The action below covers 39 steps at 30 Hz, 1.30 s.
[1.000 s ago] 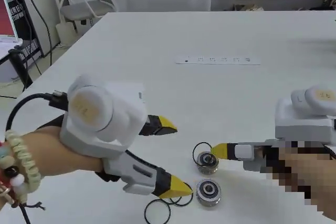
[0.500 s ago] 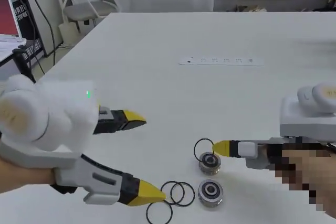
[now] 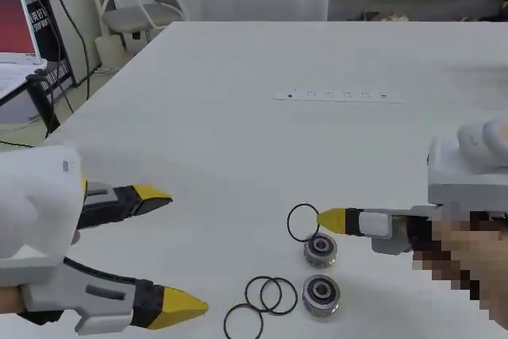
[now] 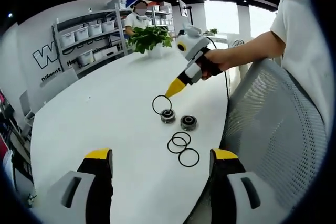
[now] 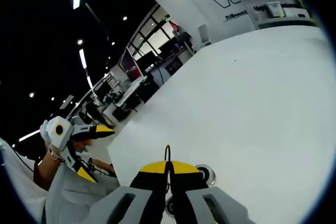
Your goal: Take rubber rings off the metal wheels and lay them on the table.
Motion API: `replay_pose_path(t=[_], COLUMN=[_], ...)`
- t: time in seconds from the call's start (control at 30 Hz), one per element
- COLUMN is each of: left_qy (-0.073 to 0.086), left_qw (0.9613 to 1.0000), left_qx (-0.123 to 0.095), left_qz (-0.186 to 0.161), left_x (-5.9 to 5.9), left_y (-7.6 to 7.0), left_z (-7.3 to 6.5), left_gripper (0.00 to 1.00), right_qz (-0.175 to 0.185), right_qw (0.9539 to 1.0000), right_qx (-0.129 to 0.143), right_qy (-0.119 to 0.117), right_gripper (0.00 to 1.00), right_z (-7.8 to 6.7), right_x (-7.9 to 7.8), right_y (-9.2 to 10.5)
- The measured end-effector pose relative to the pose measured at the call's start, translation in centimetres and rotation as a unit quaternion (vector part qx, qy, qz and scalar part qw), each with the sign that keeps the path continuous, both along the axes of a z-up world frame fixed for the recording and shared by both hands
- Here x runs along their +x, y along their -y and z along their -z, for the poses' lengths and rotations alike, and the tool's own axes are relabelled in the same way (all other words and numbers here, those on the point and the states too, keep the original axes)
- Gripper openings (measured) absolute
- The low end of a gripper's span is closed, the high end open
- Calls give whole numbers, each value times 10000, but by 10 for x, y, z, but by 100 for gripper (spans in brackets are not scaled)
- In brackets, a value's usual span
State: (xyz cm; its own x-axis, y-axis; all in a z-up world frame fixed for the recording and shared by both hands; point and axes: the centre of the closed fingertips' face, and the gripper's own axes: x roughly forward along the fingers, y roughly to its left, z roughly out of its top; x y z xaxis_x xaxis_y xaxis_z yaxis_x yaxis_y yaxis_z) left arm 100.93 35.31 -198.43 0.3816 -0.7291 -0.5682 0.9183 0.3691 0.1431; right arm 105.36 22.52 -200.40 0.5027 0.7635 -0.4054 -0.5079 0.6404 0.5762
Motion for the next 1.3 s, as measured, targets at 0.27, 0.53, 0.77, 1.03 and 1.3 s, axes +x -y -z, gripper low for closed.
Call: replay_pose_path(t=[0.27,0.53,0.77,1.03,1.3], left_qy=[-165,-254,-343,-407,-444], left_qw=[9997,9993,9988,9984,9985], left_qx=[-16,-40,-88,-126,-50], left_qz=[-170,-282,-334,-361,-329], left_x=[-10,-14,-18,-19,-20], left_y=[-9,-13,-12,-12,-12], left_z=[11,18,23,27,30], left_gripper=[74,74,74,72,73], right_qz=[-285,-739,-1633,-2401,-2751], right_qw=[9991,9942,9775,9550,9408], right_qx=[-34,-318,-725,-1241,-1610], right_qy=[312,708,1118,1222,1156], right_gripper=[0,0,0,0,0], right_z=[-17,-24,-20,2,24], right_x=[-7,-18,-40,-62,-74], right_y=[-15,-31,-53,-68,-75])
